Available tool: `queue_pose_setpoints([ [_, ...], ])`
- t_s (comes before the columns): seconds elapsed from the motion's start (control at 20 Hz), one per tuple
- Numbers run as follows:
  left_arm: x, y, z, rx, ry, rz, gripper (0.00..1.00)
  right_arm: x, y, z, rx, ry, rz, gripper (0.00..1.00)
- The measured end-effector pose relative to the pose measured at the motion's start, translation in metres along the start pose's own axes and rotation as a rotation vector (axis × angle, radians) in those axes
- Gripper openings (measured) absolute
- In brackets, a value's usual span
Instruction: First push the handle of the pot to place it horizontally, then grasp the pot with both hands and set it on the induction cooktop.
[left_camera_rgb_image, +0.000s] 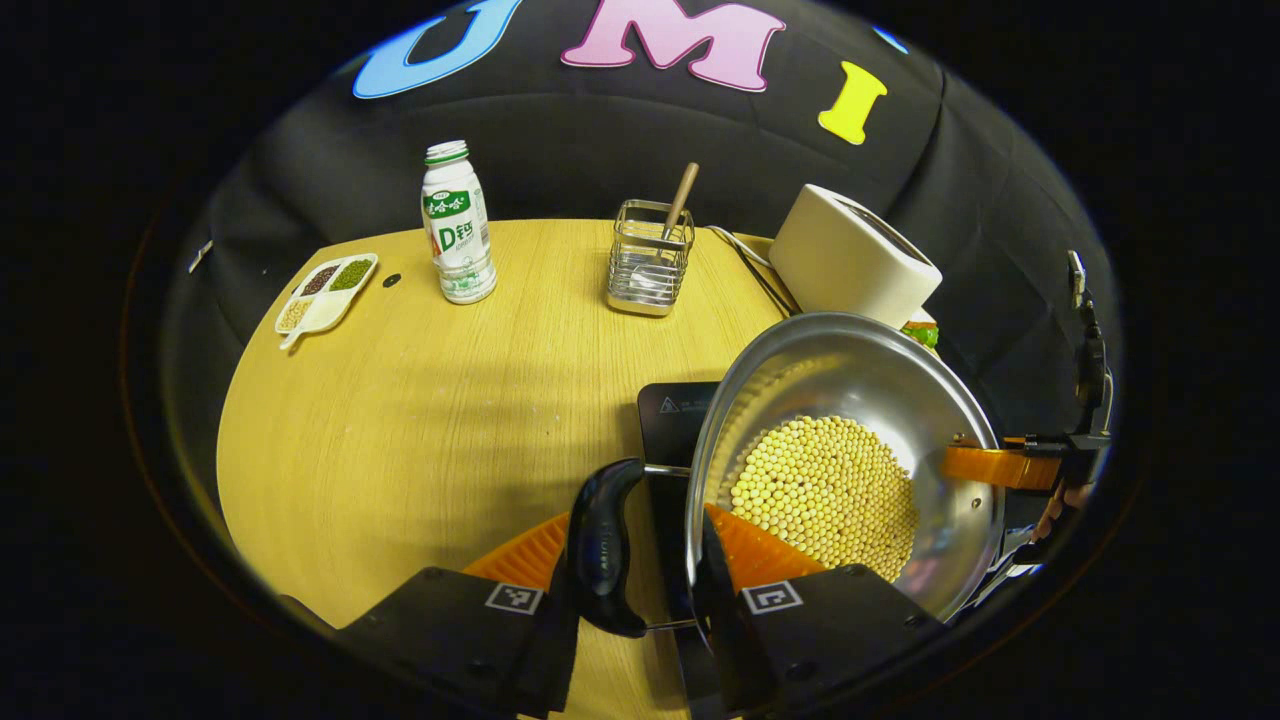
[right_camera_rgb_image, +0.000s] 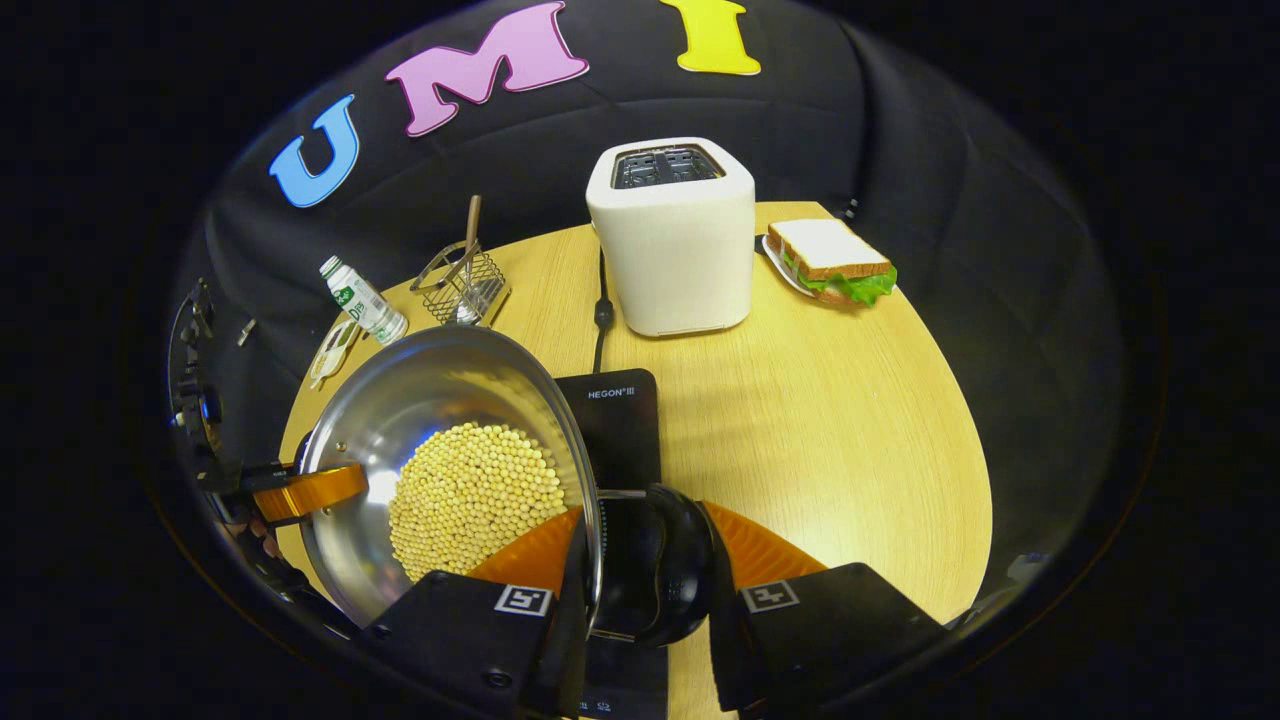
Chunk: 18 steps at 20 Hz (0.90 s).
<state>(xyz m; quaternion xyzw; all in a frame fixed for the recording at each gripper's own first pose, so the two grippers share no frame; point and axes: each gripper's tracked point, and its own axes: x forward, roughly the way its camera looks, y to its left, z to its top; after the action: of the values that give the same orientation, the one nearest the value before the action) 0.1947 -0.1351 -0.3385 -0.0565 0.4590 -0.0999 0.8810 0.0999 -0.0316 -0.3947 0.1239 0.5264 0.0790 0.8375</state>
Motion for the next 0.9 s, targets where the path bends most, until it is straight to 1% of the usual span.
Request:
queue_pose_setpoints([
  [0.05, 0.0000, -0.0002, -0.0003, -0.002, 0.000, -0.002, 0.56, -0.0003, 0.0000, 0.0000, 0.002, 0.002, 0.002, 0.54],
  [0.1, 0.0004, -0.0001, 0.0005, -0.003, -0.001, -0.003, 0.58, 0.0005, 0.0001, 0.0010, 0.002, 0.001, 0.003, 0.54],
  [0.25, 0.0005, -0.0002, 0.0016, -0.006, 0.000, -0.005, 0.56, -0.0003, -0.0005, 0.0013, 0.003, 0.000, 0.006, 0.55],
  [0.3, 0.0004, -0.0003, 0.0010, -0.006, 0.001, -0.005, 0.58, -0.0002, -0.0001, 0.0018, 0.005, 0.000, 0.007, 0.51],
  [0.35, 0.0003, -0.0006, 0.0015, -0.005, 0.002, -0.005, 0.58, -0.0006, -0.0003, 0.0019, 0.005, 0.000, 0.007, 0.55],
  [0.4, 0.0006, -0.0002, 0.0020, -0.004, 0.002, -0.005, 0.59, -0.0001, -0.0004, 0.0024, 0.005, 0.000, 0.007, 0.51],
  [0.45, 0.0014, 0.0001, 0.0021, -0.003, 0.003, -0.005, 0.59, 0.0013, -0.0002, 0.0028, 0.006, -0.001, 0.007, 0.55],
  [0.7, 0.0015, -0.0003, 0.0011, 0.011, 0.016, -0.008, 0.60, -0.0001, -0.0011, 0.0033, 0.010, 0.000, 0.008, 0.57],
  [0.75, 0.0016, -0.0005, -0.0007, 0.024, 0.030, -0.006, 0.63, 0.0013, -0.0008, 0.0027, 0.013, 0.001, 0.007, 0.58],
  [0.8, -0.0003, 0.0021, -0.0013, 0.049, 0.036, 0.017, 0.63, 0.0003, 0.0006, 0.0041, 0.023, -0.001, 0.008, 0.55],
  [0.85, -0.0024, 0.0062, 0.0012, 0.088, 0.030, 0.049, 0.70, -0.0012, 0.0013, 0.0065, 0.037, -0.011, 0.010, 0.57],
  [0.9, -0.0021, 0.0071, 0.0048, 0.137, 0.019, 0.072, 0.78, -0.0017, 0.0054, 0.0096, 0.050, -0.022, 0.019, 0.67],
])
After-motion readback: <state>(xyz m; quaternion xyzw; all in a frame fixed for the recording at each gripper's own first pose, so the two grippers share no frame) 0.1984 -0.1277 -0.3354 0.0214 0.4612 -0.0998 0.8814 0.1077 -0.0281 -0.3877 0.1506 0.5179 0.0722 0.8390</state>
